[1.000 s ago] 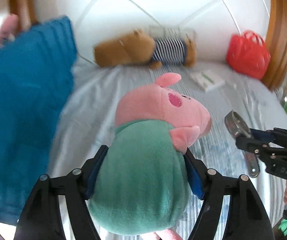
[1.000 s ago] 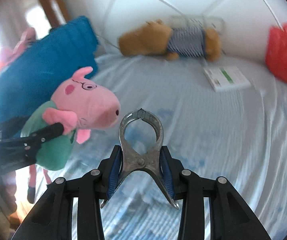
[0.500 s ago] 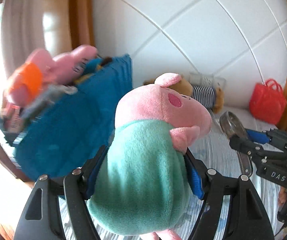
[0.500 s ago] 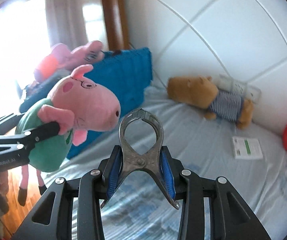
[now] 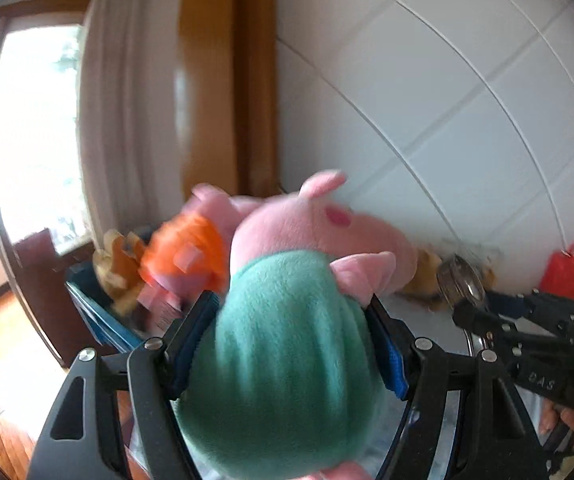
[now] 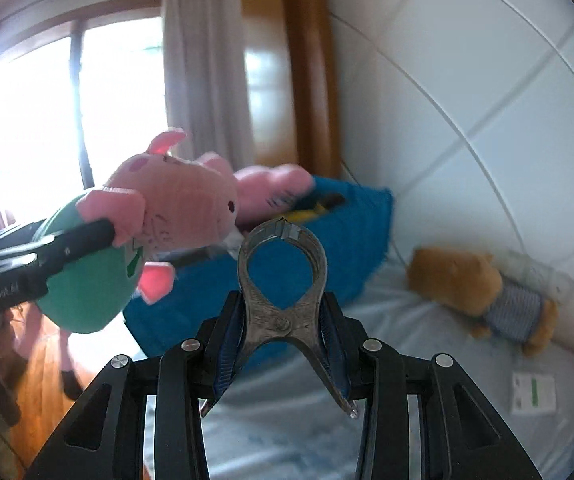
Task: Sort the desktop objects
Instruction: 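Carry the pig and pliers over the blue crate and open both tools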
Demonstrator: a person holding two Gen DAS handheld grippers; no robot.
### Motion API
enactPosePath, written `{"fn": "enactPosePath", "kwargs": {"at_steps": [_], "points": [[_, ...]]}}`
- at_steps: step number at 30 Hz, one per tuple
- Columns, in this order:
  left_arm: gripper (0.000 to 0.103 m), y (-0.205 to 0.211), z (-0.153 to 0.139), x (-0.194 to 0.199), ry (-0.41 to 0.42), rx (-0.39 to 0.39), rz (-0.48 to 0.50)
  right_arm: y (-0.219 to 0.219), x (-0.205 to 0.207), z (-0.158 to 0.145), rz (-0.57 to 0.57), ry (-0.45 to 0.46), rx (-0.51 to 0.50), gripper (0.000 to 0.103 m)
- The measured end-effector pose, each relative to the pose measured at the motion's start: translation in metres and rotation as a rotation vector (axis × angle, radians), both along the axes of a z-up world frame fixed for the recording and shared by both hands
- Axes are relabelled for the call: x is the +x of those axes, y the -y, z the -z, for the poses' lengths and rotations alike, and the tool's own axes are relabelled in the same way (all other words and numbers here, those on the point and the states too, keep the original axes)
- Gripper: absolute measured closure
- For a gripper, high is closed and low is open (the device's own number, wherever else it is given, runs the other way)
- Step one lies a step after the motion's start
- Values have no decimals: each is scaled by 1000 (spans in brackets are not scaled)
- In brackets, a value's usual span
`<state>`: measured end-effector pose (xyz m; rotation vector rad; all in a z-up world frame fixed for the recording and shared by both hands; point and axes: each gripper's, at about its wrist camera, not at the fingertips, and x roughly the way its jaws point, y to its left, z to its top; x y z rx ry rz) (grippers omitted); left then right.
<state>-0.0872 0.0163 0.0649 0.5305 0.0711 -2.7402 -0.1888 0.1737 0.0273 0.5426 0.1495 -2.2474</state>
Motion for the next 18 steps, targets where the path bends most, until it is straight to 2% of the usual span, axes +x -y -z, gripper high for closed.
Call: {"fn": "enactPosePath", "kwargs": {"at_steps": [2, 3, 7, 10, 12, 13, 18], "points": [[35, 28, -15, 1, -31, -20, -35, 23, -2, -9, -10, -17, -9, 65], [44, 44, -22, 0, -45, -33, -51, 38, -6, -13, -13, -25, -16, 65], [45, 111, -39, -21, -36, -68, -100, 95, -24, -20, 5, -29, -34, 65], [45, 166, -22, -64, -6, 14, -118, 156, -58, -11, 20, 33, -28, 65], [59, 202, -11, -93, 15, 69, -131, 191, -82, -2, 48, 77, -2, 65], [59, 218, -5, -107, 25, 94, -133, 205, -94, 3, 70, 85, 19, 65], [58, 229, 9, -139, 58, 116, -10, 246, -139, 30, 168, 140, 102, 65]]}}
